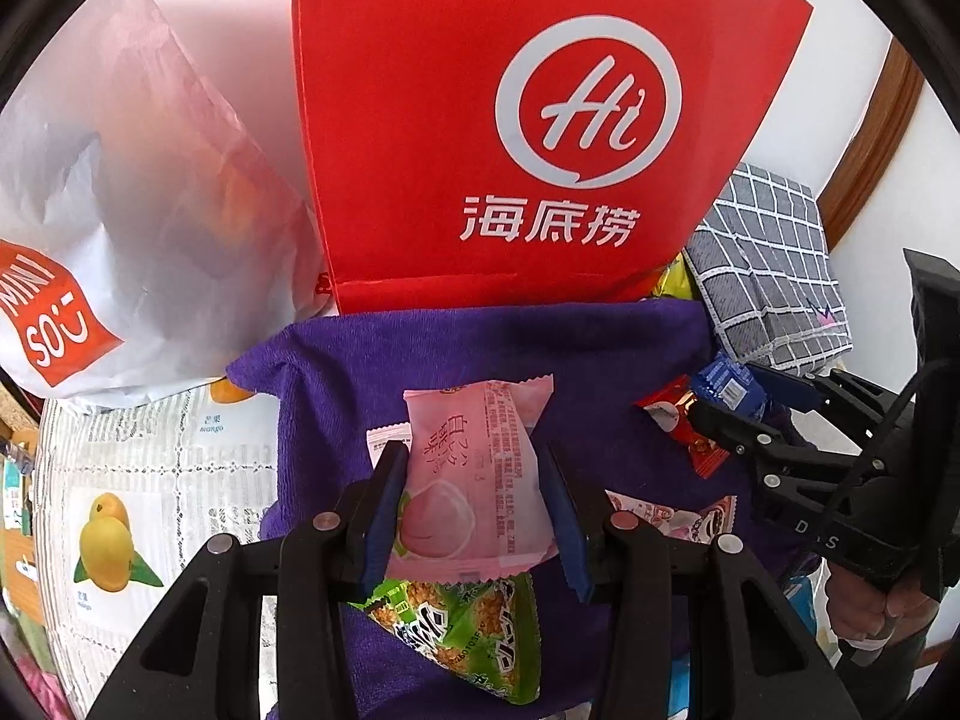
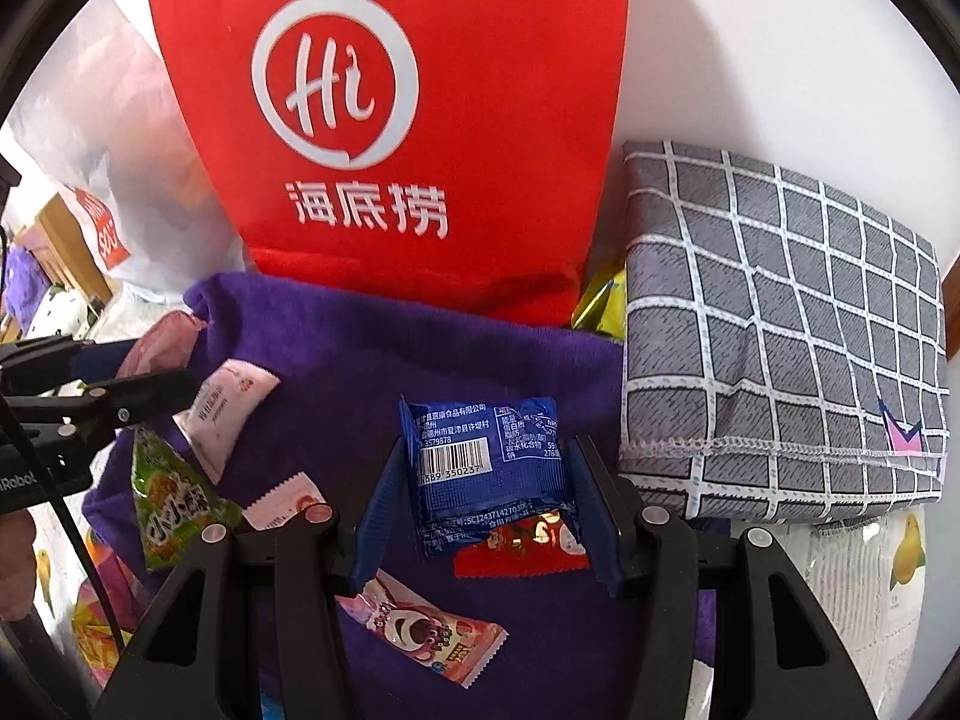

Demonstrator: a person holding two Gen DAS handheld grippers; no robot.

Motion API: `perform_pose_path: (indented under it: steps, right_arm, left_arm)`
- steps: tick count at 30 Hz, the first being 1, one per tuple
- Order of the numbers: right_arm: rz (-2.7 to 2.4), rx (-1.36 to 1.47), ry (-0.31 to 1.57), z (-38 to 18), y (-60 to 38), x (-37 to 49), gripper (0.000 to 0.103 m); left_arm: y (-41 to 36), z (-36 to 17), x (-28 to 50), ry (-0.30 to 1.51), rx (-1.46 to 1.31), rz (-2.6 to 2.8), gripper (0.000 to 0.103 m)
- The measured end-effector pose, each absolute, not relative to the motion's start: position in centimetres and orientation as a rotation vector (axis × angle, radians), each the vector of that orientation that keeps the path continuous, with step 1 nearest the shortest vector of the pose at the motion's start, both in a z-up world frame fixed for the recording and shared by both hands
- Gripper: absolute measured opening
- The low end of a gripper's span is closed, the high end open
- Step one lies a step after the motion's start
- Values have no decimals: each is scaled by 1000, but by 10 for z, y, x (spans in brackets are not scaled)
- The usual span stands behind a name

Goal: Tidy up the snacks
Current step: 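Open the right tool to drop the blue packet while the left tool drops the pink packet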

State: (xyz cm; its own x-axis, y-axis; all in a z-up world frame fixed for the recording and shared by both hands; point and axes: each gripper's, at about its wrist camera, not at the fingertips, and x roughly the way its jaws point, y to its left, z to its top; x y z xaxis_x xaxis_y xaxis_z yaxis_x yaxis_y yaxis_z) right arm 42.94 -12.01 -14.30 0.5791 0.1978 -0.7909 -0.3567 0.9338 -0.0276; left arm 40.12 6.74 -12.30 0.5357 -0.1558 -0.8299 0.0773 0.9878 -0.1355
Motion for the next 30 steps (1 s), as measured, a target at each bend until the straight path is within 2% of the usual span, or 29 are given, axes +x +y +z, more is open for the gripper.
perform_pose_path:
  steps: [20,25,30]
  right_arm:
    - [305,-224,1041,-174,-108,442,60]
    - [321,-224,1008,-163,-110,438,62]
    - [334,-246,961,-153,-111,431,70]
  left_arm:
    - [85,-120,402,994,-146,-160,43]
    - [84,-119,400,987,-153,-176,43]
    - [71,-127,401,1016,-121,-186,43]
